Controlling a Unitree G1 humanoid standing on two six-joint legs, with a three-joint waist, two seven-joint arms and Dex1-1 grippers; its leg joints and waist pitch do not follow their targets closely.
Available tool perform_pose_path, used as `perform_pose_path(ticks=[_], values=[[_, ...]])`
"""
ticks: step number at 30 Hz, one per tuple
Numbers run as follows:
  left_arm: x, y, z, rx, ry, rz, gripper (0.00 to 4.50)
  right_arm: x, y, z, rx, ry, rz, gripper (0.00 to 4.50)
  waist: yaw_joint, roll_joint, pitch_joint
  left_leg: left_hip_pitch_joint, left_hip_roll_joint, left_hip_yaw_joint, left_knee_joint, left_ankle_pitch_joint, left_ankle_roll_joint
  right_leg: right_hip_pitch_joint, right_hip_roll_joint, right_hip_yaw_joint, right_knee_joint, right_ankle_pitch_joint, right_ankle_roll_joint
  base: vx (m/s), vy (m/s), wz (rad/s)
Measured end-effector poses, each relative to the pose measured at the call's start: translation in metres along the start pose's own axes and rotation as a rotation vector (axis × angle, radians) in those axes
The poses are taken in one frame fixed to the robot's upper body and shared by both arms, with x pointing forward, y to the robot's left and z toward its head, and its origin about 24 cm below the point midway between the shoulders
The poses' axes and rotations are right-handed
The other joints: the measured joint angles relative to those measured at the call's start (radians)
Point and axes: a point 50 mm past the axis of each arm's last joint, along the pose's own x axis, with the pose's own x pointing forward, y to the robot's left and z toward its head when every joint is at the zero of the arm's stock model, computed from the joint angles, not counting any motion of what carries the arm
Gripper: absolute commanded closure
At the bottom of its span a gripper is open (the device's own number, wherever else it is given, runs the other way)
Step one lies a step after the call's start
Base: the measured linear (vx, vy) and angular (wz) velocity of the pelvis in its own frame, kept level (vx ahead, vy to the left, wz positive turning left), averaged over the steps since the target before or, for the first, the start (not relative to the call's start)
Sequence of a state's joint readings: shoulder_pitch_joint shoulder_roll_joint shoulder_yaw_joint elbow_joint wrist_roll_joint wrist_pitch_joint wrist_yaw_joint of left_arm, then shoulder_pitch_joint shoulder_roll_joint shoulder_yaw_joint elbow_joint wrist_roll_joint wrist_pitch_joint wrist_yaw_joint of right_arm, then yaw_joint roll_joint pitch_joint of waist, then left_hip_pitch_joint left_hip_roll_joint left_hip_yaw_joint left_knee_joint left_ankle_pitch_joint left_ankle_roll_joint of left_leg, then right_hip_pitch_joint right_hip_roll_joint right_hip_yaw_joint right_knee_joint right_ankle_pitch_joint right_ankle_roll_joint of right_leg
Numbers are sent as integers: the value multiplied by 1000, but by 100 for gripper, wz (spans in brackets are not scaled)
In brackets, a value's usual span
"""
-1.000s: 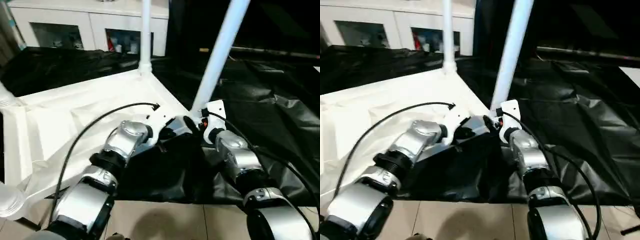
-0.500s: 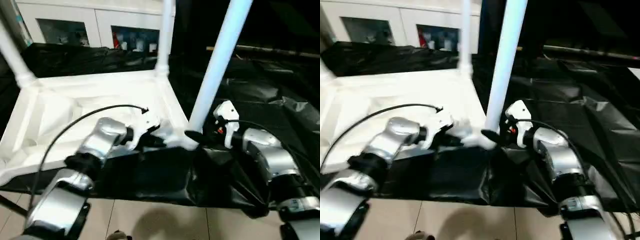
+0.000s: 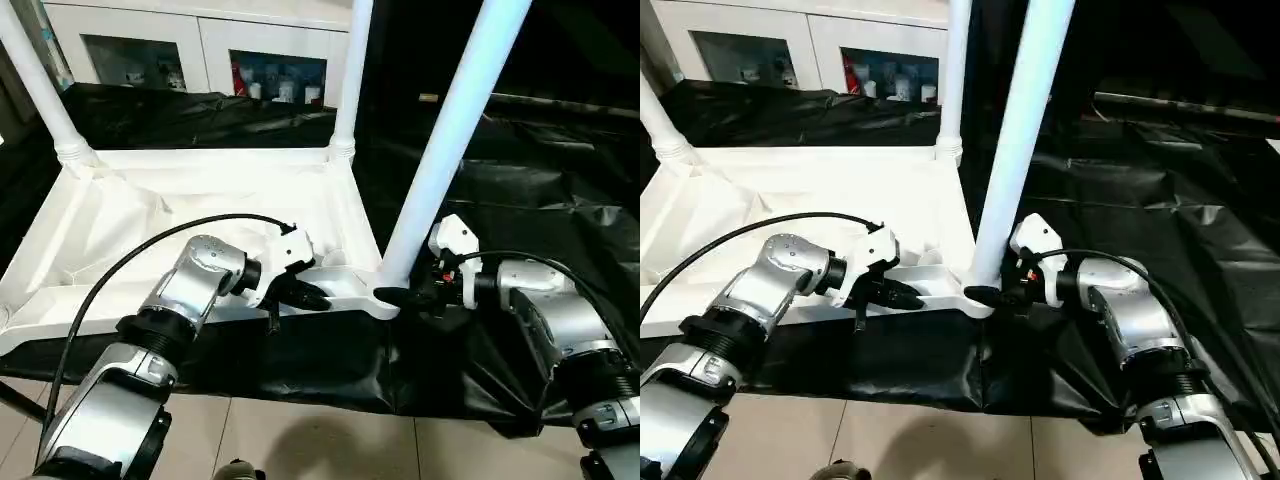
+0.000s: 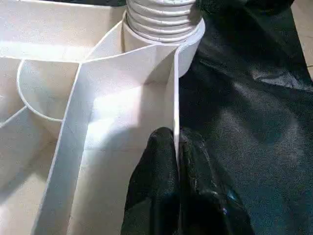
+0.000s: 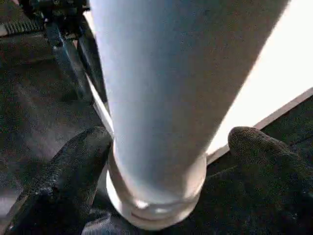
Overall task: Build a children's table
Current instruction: Rotate leg to tighten
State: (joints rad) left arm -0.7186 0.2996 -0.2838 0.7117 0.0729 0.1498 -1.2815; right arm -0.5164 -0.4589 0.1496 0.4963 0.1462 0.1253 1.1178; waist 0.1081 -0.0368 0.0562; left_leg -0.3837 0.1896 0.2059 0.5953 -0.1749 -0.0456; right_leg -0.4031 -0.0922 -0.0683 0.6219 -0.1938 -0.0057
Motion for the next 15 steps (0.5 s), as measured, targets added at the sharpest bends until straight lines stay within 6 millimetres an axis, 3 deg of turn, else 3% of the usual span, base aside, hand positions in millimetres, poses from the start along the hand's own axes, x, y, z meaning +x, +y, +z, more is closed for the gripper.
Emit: perform_pose_path(ticks=[8,9,15], values=[[0,0,0,0,0,0,450,0,0,-6,17,20,3,26,0,0,0,0,0,0,0,0,0,0,0,0,0,0,0,0,0,0],[0,0,0,0,0,0,450,0,0,-6,14,24,4,52,0,0,0,0,0,0,0,0,0,0,0,0,0,0,0,0,0,0],[0,0,0,-1,1,0,450,2,1,-8,13,33,10,93,0,0,0,0,0,0,0,0,0,0,0,0,0,0,0,0,0,0]])
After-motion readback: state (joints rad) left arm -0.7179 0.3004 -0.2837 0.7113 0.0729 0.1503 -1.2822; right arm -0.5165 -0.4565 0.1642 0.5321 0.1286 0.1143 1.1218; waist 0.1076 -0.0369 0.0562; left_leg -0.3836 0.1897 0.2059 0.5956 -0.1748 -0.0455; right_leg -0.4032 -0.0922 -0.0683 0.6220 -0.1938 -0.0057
